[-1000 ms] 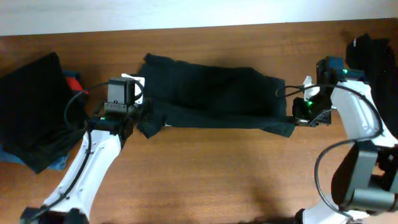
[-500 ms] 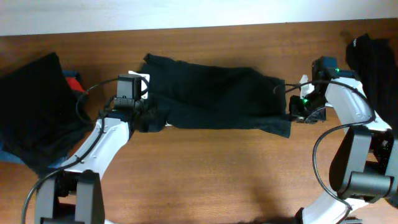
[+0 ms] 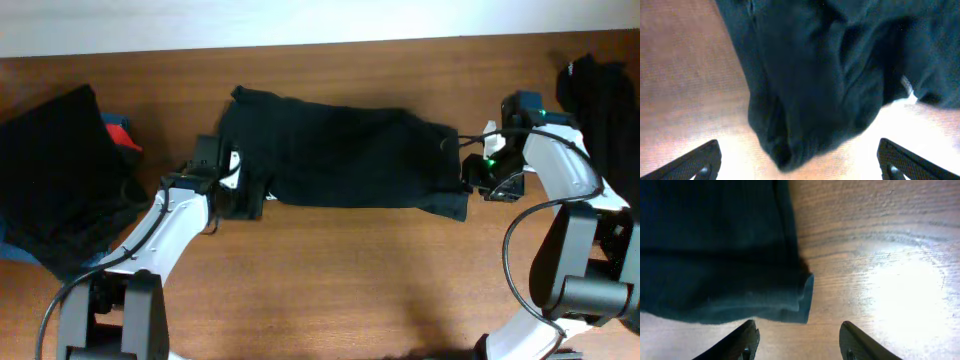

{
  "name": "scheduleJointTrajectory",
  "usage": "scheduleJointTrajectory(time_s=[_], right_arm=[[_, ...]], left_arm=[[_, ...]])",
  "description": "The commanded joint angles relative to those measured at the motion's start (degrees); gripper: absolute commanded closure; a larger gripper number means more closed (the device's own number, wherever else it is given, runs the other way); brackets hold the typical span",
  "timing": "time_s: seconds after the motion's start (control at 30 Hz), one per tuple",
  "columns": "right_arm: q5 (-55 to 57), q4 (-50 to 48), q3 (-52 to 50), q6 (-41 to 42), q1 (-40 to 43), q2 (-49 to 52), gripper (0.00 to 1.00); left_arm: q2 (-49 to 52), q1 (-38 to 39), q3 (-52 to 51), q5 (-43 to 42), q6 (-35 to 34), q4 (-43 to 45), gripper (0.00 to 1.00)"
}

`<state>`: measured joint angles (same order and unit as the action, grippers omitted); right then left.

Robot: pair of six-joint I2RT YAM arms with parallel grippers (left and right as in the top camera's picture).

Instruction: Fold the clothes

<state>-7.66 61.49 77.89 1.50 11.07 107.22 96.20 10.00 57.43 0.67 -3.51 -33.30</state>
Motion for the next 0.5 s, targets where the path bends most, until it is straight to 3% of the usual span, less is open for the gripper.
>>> scheduleJointTrajectory(time_s=[0.0,0.03,0.1,0.4,0.43,0.47], right_arm=[[-0.8,0.4,0.8,0.4,0.2,0.4,0.43],[-0.7,0.7,0.8,0.4,0.2,0.4,0.44],[-0.7,0.7,0.8,0.3,0.2,0.4,0.44],[-0.7,0.8,0.8,0.3,0.2,0.4,0.45],[-0.7,0.8,0.8,0.3,0.2,0.4,0.45],[-0.7,0.9,0.8,0.3,0.2,0.4,0.46]], left_arm=[[-1.3,0.0,0.0,-0.5,0.1,-1.0,0.06],[-1.3,0.0,0.0,-0.5,0.1,0.3,0.42],[-1.3,0.0,0.0,-0.4,0.1,1.6,0.60],[-0.8,0.0,-0.1,-0.5,0.1,4.6,0.69],[-0.5,0.0,-0.1,-0.5,0.1,4.5,0.79],[-0.1,0.0,-0.2,-0.4,0.1,4.5,0.97]])
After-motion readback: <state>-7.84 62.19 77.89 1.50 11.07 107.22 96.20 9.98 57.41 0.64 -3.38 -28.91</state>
